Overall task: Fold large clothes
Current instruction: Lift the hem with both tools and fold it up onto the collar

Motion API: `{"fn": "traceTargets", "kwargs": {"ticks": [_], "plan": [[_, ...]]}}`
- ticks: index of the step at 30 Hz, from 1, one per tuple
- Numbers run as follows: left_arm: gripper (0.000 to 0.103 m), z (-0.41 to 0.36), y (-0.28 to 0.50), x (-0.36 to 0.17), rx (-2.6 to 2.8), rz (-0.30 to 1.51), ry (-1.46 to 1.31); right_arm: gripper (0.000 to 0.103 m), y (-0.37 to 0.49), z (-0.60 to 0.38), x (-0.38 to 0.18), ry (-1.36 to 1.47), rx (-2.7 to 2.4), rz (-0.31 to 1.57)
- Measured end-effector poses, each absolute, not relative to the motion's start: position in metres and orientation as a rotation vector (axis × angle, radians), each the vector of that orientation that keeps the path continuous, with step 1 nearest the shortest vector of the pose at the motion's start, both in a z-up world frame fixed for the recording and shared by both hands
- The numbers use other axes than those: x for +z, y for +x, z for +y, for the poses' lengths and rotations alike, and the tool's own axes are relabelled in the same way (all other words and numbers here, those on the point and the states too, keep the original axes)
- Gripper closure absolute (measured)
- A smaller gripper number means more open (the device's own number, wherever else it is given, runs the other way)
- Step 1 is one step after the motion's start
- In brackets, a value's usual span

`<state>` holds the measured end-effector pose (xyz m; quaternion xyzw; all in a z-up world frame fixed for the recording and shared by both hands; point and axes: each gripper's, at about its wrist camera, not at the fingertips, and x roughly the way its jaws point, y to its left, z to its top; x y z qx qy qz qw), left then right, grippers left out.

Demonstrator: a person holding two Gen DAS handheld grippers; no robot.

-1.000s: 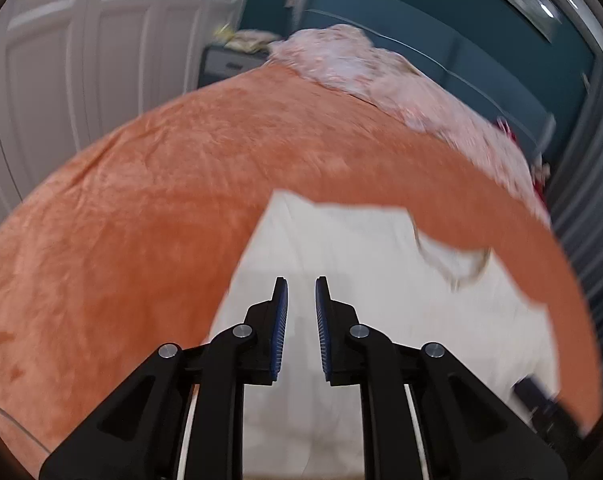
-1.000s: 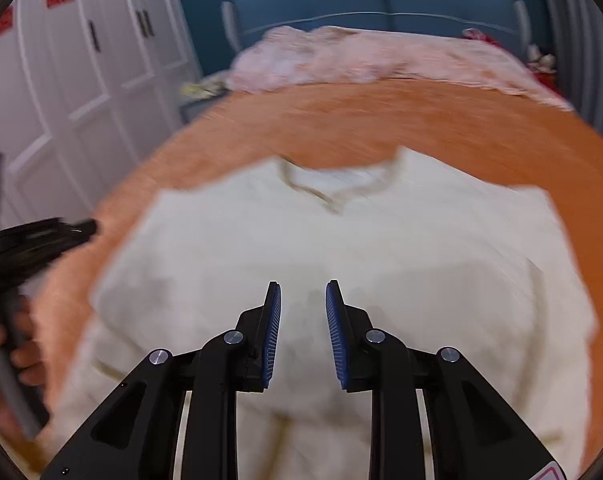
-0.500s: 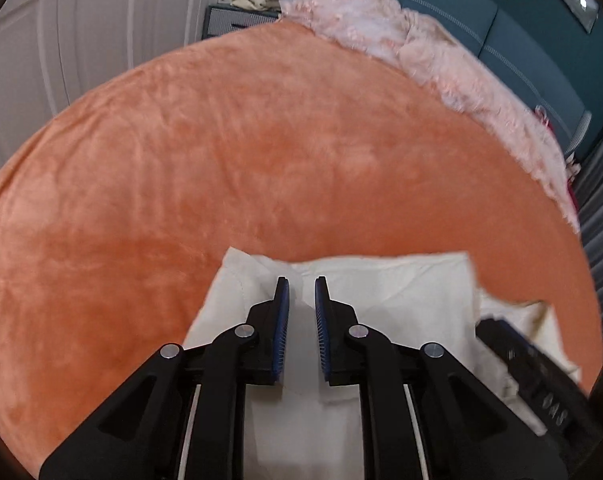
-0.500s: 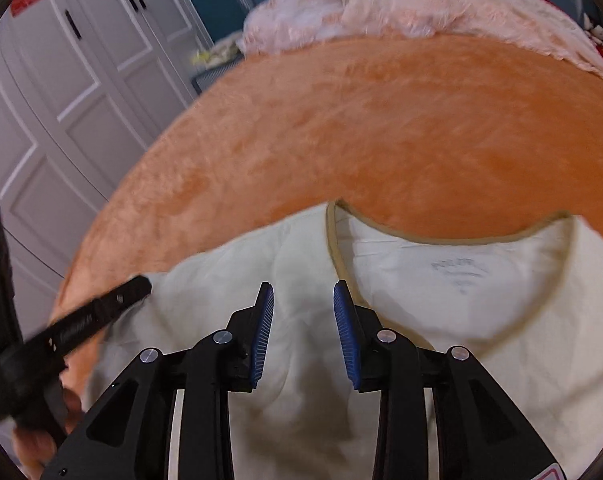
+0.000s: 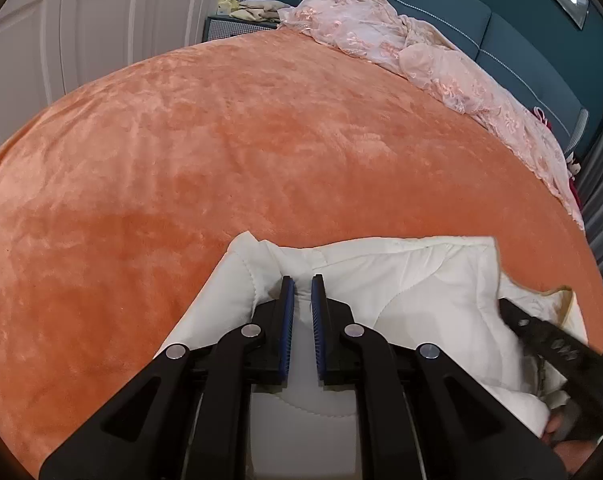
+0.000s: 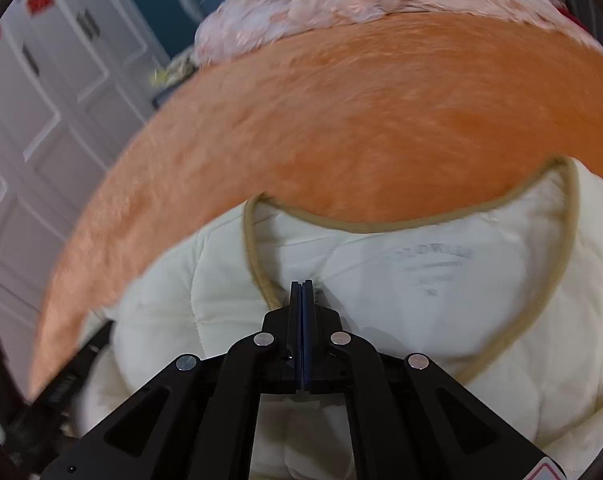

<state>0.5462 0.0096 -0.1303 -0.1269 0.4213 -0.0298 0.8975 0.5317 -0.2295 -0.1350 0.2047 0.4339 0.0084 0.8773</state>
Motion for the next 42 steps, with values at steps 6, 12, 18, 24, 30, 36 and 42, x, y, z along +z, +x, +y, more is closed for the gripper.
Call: {"fn": "traceTargets", "kwargs": {"ticks": [6,12,18,24,30,36,42], "plan": [[0.094,0.002,0.542,-0.114,-0.036,0.877,-0.2,0.097,0.476,-0.284,-0.101,0.405,-0.064,0.802],[0.094,-0.058,0.499,-0.057,-0.19,0.798,-0.147,0.06,0.425,-0.37,-0.082,0.382,-0.223,0.76],[0.086,-0.151,0.49,-0.048,-0.362,0.84,-0.148,0.054,0.395,-0.459,-0.091,0.513,-0.42,0.74],[0.057,-0.223,0.5,-0.086,-0.435,0.963,-0.162,0.052,0.403,-0.49,-0.128,0.633,-0.411,0.831],[0.103,-0.248,0.508,-0.131,-0.387,1.019,-0.065,0.09,0.396,-0.478,-0.115,0.523,-0.379,0.759],[0.103,-0.243,0.51,-0.142,-0.371,0.996,-0.083,0.088,0.401,-0.48,-0.14,0.469,-0.427,0.841],[0.103,-0.234,0.508,-0.137,-0.369,0.992,-0.114,0.076,0.403,-0.478,-0.131,0.433,-0.464,0.883]]}}
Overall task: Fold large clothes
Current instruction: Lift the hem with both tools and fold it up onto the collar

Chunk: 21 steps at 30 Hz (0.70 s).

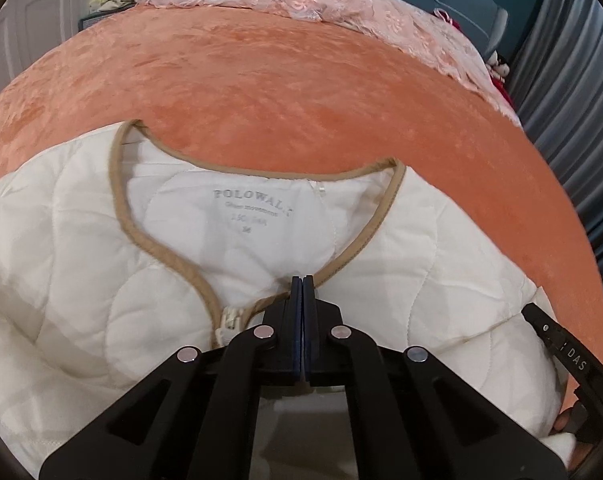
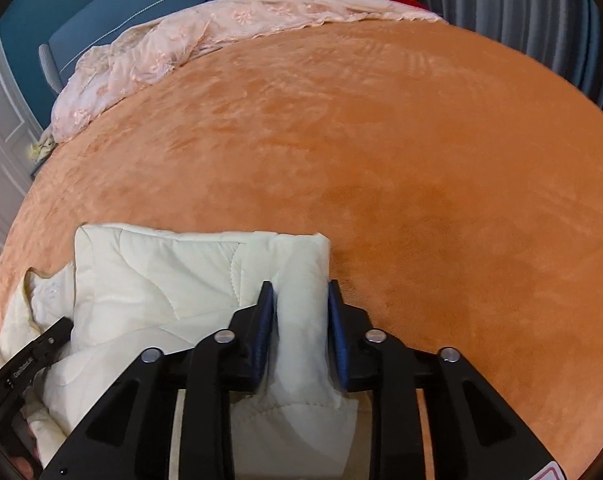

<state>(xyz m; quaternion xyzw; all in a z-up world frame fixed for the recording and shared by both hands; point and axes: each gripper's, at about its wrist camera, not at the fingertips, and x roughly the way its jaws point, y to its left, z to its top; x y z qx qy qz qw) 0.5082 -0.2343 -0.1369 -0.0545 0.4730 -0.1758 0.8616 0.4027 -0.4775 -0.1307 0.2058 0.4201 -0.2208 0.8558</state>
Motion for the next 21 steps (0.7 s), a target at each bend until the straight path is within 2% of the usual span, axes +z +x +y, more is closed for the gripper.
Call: {"fn": "traceTargets", "kwargs": {"ticks": [3,7,11,14,16,17,18,21], "plan": [[0.103,-0.206,0.5,-0.121,-0.313,0.938,-0.135,0.07,0.383,-0.458,-0.099,0.394,-0.503,0.771],[0.102,-0.163,0.499,-0.101,-0.252,0.898,-0.147,0.07,0.38,-0.402,-0.042,0.337,-0.347,0.633],[0.102,-0.135,0.513,-0.09,-0.219,0.91,-0.121,0.073,0.426,-0.341,-0.039,0.313,-0.096,0.728],[0.102,-0.132,0.524,-0.091,-0.224,0.93,-0.044,0.076,0.468,-0.306,-0.074,0.341,0.007,0.836],[0.102,-0.134,0.531,-0.098,-0.24,0.94,-0.001,0.082,0.486,-0.297,-0.096,0.357,0.018,0.889],[0.102,-0.135,0.532,-0.103,-0.242,0.94,0.018,0.095,0.49,-0.294,-0.103,0.364,0.022,0.905],[0.102,-0.135,0.534,-0.109,-0.256,0.943,0.027,0.102,0.495,-0.289,-0.113,0.351,0.011,0.928],[0.103,-0.138,0.537,-0.121,-0.303,0.928,0.009,0.103,0.497,-0.285,-0.136,0.288,-0.038,0.951]]}}
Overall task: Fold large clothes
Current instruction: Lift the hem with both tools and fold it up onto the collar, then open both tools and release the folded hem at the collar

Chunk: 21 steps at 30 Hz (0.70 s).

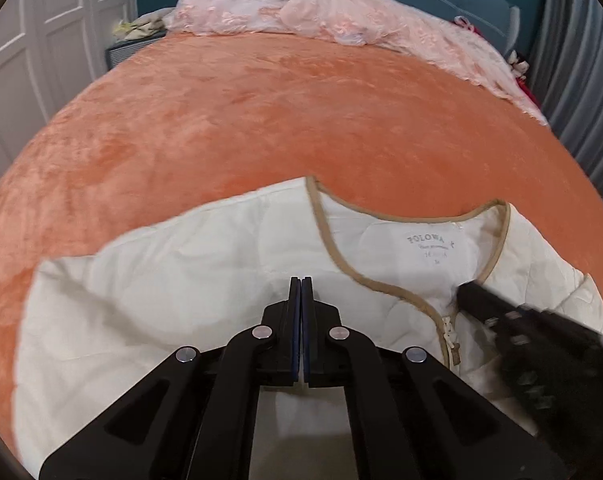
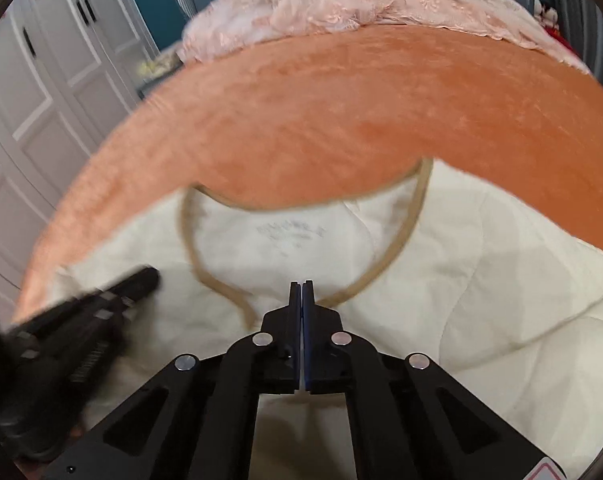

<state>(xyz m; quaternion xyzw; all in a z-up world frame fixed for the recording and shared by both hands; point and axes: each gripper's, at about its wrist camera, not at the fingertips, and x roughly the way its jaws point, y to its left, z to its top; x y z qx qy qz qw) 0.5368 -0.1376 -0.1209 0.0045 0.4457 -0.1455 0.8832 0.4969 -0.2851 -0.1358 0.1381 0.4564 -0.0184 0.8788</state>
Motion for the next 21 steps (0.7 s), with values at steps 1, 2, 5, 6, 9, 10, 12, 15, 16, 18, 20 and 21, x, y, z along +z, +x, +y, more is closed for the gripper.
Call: {"fn": "traceTargets", "kwargs": {"ticks": [1,2,5,6,9,10,12,15,16,18,20,21], "plan": [[0.103,-0.139,0.537,-0.124,-0.314,0.925,0.005,0.103,0.496,-0.287,-0.142,0.299,-0.039,0.948],[0.103,-0.141,0.538,-0.127,-0.319,0.918,0.005,0.103,0.497,-0.286,-0.144,0.303,-0.041,0.942],[0.103,-0.143,0.541,-0.138,-0.319,0.921,0.007,0.103,0.501,-0.284,-0.15,0.294,-0.053,0.94],[0.103,-0.144,0.542,-0.14,-0.315,0.925,0.006,0.103,0.501,-0.282,-0.151,0.281,-0.059,0.942],[0.103,-0.148,0.544,-0.145,-0.3,0.932,0.031,0.103,0.504,-0.283,-0.151,0.257,-0.072,0.949],[0.103,-0.15,0.545,-0.147,-0.293,0.932,0.044,0.103,0.505,-0.282,-0.152,0.251,-0.075,0.951],[0.103,-0.151,0.546,-0.149,-0.285,0.934,0.052,0.103,0.509,-0.28,-0.154,0.239,-0.081,0.954],[0.103,-0.155,0.546,-0.151,-0.268,0.931,0.081,0.103,0.51,-0.279,-0.155,0.221,-0.087,0.954],[0.103,-0.156,0.546,-0.152,-0.262,0.931,0.09,0.103,0.511,-0.278,-0.155,0.217,-0.089,0.954],[0.103,-0.157,0.548,-0.152,-0.257,0.931,0.099,0.103,0.511,-0.277,-0.155,0.21,-0.093,0.951],[0.103,-0.157,0.548,-0.153,-0.254,0.928,0.103,0.103,0.51,-0.277,-0.155,0.212,-0.092,0.948],[0.103,-0.158,0.548,-0.153,-0.251,0.927,0.106,0.103,0.51,-0.277,-0.155,0.213,-0.092,0.948]]}}
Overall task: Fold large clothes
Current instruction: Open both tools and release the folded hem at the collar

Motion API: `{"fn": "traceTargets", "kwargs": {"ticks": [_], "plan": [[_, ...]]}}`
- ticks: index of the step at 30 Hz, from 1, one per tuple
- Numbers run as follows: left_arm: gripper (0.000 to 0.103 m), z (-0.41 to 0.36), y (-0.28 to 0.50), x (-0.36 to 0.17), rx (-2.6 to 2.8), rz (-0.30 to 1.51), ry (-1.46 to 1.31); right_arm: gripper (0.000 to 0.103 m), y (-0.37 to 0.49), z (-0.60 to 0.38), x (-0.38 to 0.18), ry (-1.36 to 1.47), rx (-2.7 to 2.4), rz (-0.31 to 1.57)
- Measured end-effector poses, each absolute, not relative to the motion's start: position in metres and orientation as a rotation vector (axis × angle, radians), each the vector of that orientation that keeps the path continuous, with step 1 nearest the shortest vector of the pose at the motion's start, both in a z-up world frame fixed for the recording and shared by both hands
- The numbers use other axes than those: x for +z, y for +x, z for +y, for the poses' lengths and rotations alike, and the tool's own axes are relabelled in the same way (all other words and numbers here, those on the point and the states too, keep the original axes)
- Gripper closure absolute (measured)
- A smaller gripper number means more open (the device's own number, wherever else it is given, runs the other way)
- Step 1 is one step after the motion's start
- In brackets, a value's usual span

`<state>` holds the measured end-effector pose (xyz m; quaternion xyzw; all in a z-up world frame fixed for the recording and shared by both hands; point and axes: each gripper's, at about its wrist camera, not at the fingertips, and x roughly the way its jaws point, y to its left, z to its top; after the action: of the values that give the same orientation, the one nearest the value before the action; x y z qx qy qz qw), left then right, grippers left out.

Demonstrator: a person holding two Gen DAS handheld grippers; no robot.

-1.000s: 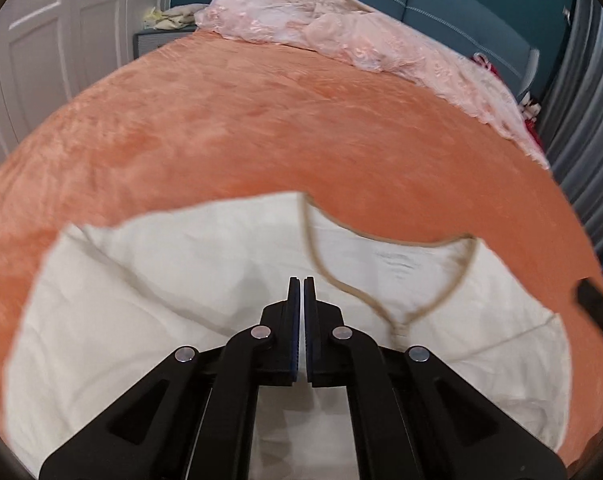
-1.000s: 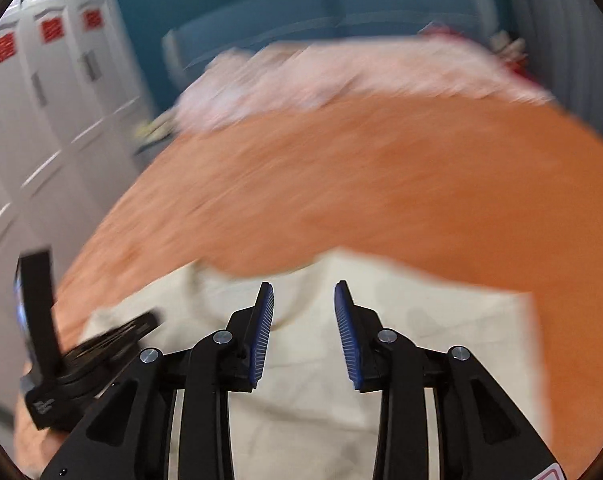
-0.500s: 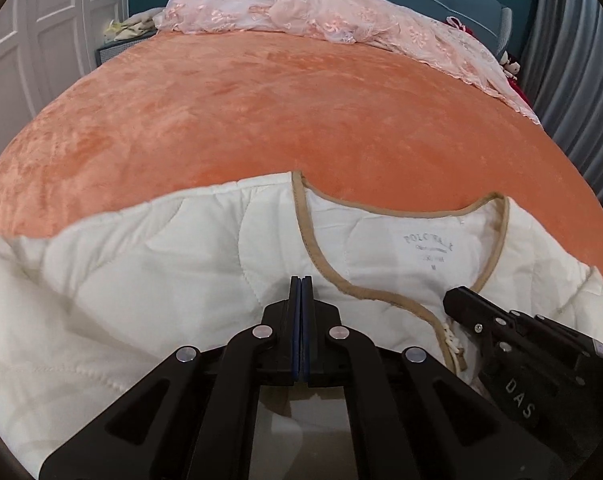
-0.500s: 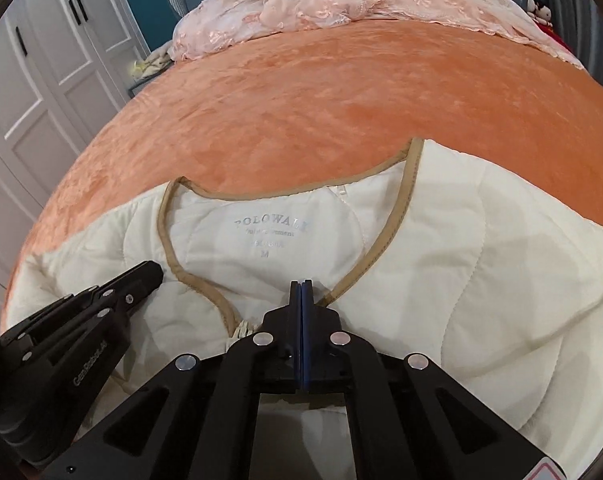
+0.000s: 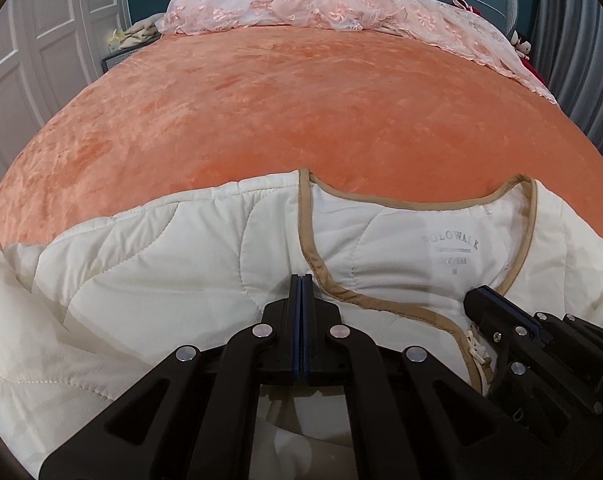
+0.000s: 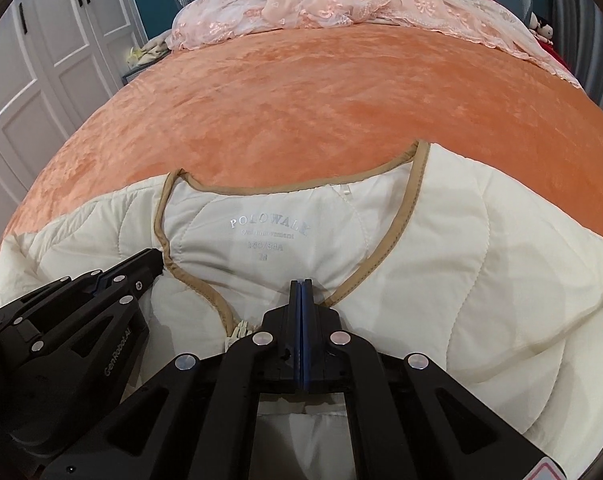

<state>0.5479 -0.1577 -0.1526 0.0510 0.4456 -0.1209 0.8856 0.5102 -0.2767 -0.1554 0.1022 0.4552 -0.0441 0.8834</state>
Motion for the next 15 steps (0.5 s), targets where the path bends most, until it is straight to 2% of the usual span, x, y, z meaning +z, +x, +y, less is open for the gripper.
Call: {"fn": "traceTargets", "kwargs": {"ticks": [9,13,14,15], "plan": [[0.103,-0.153,0.547,-0.15,-0.225,0.886,0.081,0.103,0.504,-0.278,-0.154,0.213,-0.137,0.879],[0.102,-0.109,0.533,-0.128,-0.117,0.817,-0.093,0.103,0.455,-0.297,-0.116,0.278,-0.307,0.626],[0.099,-0.091,0.525,-0.12,-0.062,0.797,-0.148,0.103,0.442,-0.301,-0.107,0.3,-0.323,0.576],[0.083,-0.074,0.516,-0.111,-0.02,0.777,-0.201,0.096,0.422,-0.306,-0.094,0.326,-0.326,0.54]]}}
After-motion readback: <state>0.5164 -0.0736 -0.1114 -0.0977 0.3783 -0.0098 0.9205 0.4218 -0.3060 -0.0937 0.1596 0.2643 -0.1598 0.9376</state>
